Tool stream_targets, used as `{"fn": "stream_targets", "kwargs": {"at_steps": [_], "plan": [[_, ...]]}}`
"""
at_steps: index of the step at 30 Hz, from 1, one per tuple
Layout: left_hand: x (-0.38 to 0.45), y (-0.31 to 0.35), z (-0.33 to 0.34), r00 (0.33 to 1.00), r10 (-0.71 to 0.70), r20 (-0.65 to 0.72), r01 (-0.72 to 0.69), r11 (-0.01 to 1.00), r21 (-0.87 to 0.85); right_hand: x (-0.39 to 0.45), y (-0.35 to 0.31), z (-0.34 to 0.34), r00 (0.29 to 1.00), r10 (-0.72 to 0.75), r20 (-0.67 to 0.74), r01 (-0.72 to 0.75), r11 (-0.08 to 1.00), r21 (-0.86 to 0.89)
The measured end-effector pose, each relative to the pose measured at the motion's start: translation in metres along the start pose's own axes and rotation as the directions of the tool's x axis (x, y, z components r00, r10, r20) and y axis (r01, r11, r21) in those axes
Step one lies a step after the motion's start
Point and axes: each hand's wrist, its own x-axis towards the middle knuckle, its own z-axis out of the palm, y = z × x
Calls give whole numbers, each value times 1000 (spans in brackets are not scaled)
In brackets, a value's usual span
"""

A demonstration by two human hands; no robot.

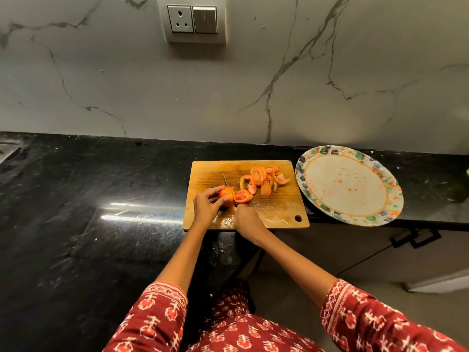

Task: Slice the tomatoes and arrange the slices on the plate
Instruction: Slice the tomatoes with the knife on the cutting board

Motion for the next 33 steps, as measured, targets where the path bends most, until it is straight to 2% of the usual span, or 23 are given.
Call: {"fn": "stream_targets", "kwargs": {"at_steps": [12,17,23,25,29,33], "plan": [[5,-3,-2,1000,-14,-4,14,1000,7,-1,2,9,997,80,3,-80,997,11],[4,-5,-2,1000,-15,-7,15,1000,-1,4,-9,4,997,75,27,-74,996,-50],[5,-10,-4,1000,-30,1,30,999,-17,-31,18,3,997,56,54,-46,983,-177],[4,-8,-3,999,-33,6,33,999,-14,-35,22,-2,998,57,34,-51,987,-155],[2,-5,-2,999,-34,19,35,999,-25,-30,11,-15,995,14,-101,-19,998,-57],[2,-3,-1,999,-44,19,45,999,-29,-25,-3,-14,994,-5,-113,1,999,-40]]}}
